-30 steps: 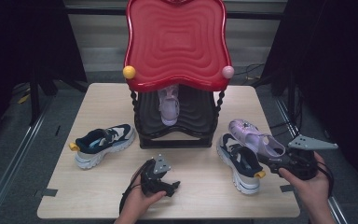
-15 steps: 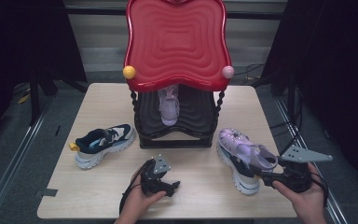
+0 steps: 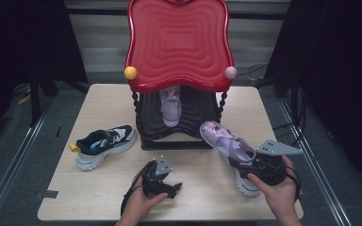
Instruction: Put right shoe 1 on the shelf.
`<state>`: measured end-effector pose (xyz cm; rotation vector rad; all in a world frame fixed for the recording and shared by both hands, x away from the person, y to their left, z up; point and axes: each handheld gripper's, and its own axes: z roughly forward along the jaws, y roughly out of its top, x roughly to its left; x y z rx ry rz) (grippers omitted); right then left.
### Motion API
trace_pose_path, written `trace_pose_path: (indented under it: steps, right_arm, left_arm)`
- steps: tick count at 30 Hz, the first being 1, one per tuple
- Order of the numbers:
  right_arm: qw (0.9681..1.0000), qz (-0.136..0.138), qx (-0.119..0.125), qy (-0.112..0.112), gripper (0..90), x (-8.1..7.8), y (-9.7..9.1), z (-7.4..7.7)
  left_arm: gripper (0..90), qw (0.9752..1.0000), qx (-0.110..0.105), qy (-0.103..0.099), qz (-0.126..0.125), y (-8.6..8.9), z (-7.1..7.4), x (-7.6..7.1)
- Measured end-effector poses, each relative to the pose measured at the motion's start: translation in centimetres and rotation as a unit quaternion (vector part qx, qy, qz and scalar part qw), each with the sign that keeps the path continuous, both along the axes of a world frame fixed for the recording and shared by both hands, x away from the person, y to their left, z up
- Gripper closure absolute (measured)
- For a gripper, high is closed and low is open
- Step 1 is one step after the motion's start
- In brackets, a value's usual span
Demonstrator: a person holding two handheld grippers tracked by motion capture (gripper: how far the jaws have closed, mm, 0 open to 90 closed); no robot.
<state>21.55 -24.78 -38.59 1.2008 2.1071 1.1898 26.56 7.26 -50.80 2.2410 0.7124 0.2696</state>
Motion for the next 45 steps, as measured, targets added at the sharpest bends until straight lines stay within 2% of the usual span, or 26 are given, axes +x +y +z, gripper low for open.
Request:
trace_pose_path:
  steps: [3,7,9,11,16,22,30,35,37,40,45]
  right_arm:
    - [0.9999,-0.007,0.007,0.0,37.8,0.6,1.0,0.0]
    - [0.9997,-0.02,0.0,-0.011,37.8,1.1,2.2,0.1]
    - [0.9993,-0.03,-0.008,-0.023,37.8,1.3,2.8,0.2]
    - [0.9991,-0.035,0.001,-0.023,37.8,1.6,3.3,0.2]
    - [0.9974,-0.062,-0.003,-0.035,37.7,2.0,4.3,-0.1]
    - [0.9961,-0.078,0.006,-0.042,37.7,2.7,5.5,-0.7]
    - [0.9912,-0.117,0.017,-0.06,37.7,3.4,7.0,-0.8]
    - [0.9887,-0.13,0.025,-0.071,37.7,4.0,8.3,-1.0]
    - [0.9865,-0.142,0.014,-0.081,37.7,4.3,8.9,-1.1]
    - [0.9829,-0.163,0.016,-0.084,37.7,4.6,9.3,-1.4]
    - [0.9818,-0.168,0.033,-0.083,37.6,5.4,9.8,-1.8]
  left_arm:
    - [13.6,1.0,0.001,0.0,0.0,0.0,0.0,0.0]
    - [13.6,1.0,-0.001,0.0,0.001,0.0,0.0,0.0]
    - [13.6,1.0,-0.001,0.0,0.001,0.0,0.0,0.0]
    - [13.6,1.0,0.001,0.0,-0.001,0.0,0.0,0.0]
    - [13.6,1.0,0.003,0.0,-0.002,0.0,0.0,0.0]
    - [13.6,1.0,0.0,0.0,0.001,0.0,0.0,0.0]
    - [13.6,1.0,0.001,-0.001,0.0,0.0,0.0,0.0]
    - [13.6,1.0,0.003,-0.004,-0.002,0.0,0.0,0.0]
    - [13.6,1.0,0.001,-0.003,-0.001,0.0,0.0,0.0]
    - [13.6,1.0,0.001,-0.004,-0.002,0.0,0.0,0.1]
    - [13.6,1.0,0.0,-0.003,-0.001,0.0,0.0,0.0]
